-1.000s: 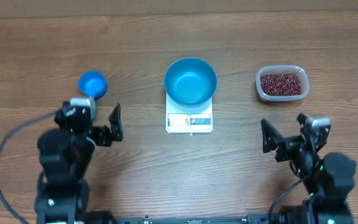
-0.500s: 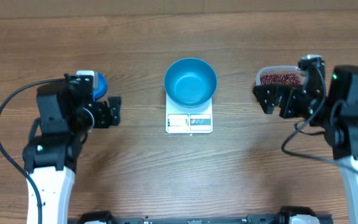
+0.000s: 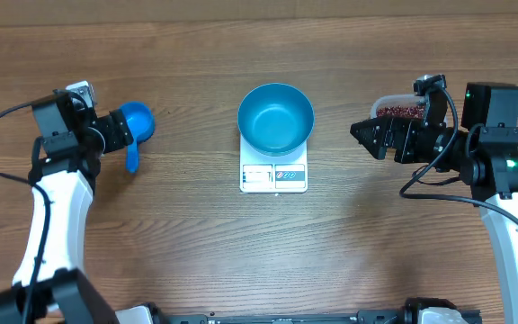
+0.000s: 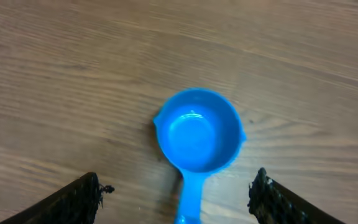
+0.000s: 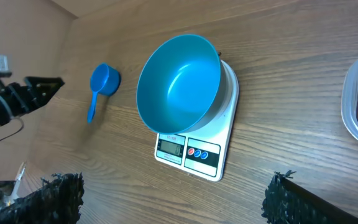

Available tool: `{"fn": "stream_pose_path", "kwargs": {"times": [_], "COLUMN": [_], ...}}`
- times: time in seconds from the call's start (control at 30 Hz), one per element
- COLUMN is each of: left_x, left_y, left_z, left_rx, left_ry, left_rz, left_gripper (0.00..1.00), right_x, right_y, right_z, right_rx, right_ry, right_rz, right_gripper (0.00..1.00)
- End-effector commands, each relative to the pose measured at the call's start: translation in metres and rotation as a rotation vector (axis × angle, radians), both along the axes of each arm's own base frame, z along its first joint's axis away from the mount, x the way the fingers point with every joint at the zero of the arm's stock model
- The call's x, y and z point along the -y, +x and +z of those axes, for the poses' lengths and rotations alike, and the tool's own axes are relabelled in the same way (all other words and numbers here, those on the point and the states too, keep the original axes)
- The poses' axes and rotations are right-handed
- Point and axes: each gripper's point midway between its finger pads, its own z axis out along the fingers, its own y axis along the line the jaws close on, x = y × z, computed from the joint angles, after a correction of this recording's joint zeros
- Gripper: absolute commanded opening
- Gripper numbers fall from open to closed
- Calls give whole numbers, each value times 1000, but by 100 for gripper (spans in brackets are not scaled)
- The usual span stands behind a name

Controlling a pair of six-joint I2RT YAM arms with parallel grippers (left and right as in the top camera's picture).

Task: Scoop item into bowl and weigh 150g on scale
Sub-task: 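Move left gripper to the blue scoop handle, right gripper toward bean container, then grasp the blue scoop handle with the left gripper and lift it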

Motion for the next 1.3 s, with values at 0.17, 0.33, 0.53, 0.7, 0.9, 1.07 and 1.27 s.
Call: {"fn": "stream_pose_path", "kwargs": {"times": [0.17, 0.33, 0.53, 0.7, 0.9, 1.07, 1.27], "left_x": [-17, -24, -26, -24, -26, -25, -13], "left_y": [32, 57, 60, 69, 80, 81, 79], "left_z": [-7, 35, -3, -46, -75, -96, -115], "left_rx": [-116, -149, -252, -307, -320, -347, -368], "left_ry": [1, -4, 70, 68, 64, 65, 2], "left_rz": [11, 9, -117, -193, -202, -229, -268], "left_gripper": [77, 78, 79, 79, 79, 78, 64], "right_x": [-3, -3, -3, -2, -2, -2, -2], "right_y": [0, 0, -1, 1, 1, 1, 4], "right_z": [11, 10, 9, 10, 9, 9, 12], "right_rx": [24, 21, 15, 23, 24, 23, 42], "right_ry": [12, 12, 12, 6, 3, 4, 3], "right_rz": [12, 12, 11, 7, 5, 4, 5], "right_gripper": [95, 95, 95, 95, 95, 95, 95]}}
